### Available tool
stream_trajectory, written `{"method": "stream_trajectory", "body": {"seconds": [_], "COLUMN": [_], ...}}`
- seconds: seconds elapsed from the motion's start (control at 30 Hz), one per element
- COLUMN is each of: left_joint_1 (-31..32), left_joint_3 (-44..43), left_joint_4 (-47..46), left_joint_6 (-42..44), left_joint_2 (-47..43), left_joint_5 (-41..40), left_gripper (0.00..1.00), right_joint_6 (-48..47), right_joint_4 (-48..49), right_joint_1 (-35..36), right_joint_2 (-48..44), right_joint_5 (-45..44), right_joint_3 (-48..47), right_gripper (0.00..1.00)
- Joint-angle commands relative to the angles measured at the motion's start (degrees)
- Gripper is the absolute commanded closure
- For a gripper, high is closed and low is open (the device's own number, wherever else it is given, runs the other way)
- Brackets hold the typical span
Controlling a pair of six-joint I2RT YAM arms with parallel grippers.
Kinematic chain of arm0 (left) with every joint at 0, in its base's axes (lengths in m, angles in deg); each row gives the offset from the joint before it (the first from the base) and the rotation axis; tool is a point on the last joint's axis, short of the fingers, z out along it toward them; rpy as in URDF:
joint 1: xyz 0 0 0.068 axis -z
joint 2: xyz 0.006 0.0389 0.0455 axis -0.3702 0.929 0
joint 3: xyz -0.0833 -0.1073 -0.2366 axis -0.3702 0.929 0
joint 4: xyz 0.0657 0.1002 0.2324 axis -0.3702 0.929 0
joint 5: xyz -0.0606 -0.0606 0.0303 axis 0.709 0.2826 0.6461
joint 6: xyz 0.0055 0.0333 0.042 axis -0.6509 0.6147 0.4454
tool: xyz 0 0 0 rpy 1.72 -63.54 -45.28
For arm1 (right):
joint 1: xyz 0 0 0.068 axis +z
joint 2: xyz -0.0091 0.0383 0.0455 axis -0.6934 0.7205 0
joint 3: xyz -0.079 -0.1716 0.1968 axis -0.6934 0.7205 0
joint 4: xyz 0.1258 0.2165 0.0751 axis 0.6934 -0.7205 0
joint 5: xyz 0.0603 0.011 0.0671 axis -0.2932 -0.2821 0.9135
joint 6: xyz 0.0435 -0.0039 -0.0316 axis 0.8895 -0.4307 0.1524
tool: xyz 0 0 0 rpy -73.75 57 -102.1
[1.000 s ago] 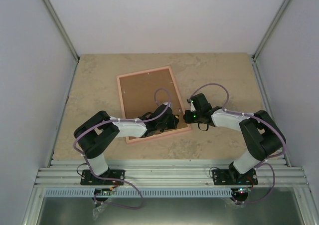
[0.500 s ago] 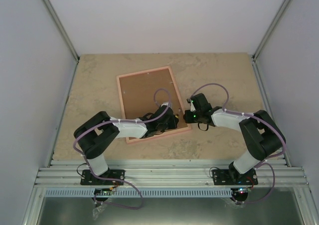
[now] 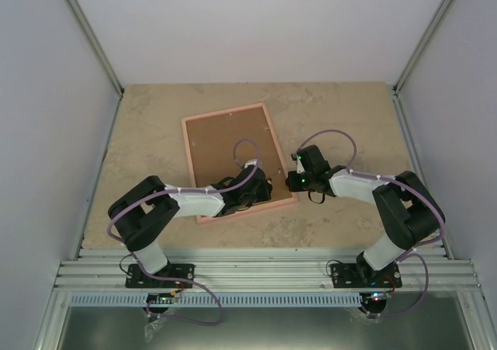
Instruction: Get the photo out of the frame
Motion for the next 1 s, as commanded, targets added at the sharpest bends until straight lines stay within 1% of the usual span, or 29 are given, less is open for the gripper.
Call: {"method": "stream_trajectory", "body": {"seconds": [0.0, 0.17, 0.27, 0.43, 0.57, 0.67, 0.83, 0.97], "left_joint_1": [0.2, 0.8, 0.8, 0.7, 0.6, 0.0, -2.8, -4.3], "left_joint_3": [0.4, -0.6, -0.8, -0.8, -0.4, 0.7, 3.5, 4.6], "left_joint_4": [0.1, 0.2, 0.3, 2.7, 5.7, 6.6, 6.5, 6.9], "left_joint_6": [0.7, 2.1, 2.5, 3.5, 5.2, 6.0, 6.8, 7.8], "left_joint_2": [-3.7, -3.3, -3.2, -5.4, -9.3, -12.1, -15.2, -16.9], "left_joint_5": [0.7, 2.4, 2.2, -0.5, -4.3, -5.5, -4.0, -2.8], "left_gripper": [1.0, 1.0, 1.0, 1.0, 1.0, 1.0, 1.0, 1.0], "right_joint_6": [0.5, 0.6, 1.1, 3.2, 3.3, 3.3, 1.9, 0.5], "right_joint_4": [-2.3, -2.3, -2.5, -2.8, -5.4, -6.9, -9.7, -12.1], "right_joint_1": [0.3, 0.3, 0.3, 0.7, 2.2, 2.5, 2.5, 2.5], "right_joint_2": [2.0, 2.1, 1.7, -0.4, -2.8, -5.3, -9.8, -13.0], "right_joint_5": [1.0, 0.9, 0.6, 1.2, 1.0, 0.7, 2.0, 3.2], "right_joint_3": [0.9, 0.8, 1.0, 2.2, 3.1, 5.2, 8.5, 8.5], "right_gripper": [0.9, 0.9, 0.9, 0.9, 0.89, 0.88, 0.86, 0.8]}}
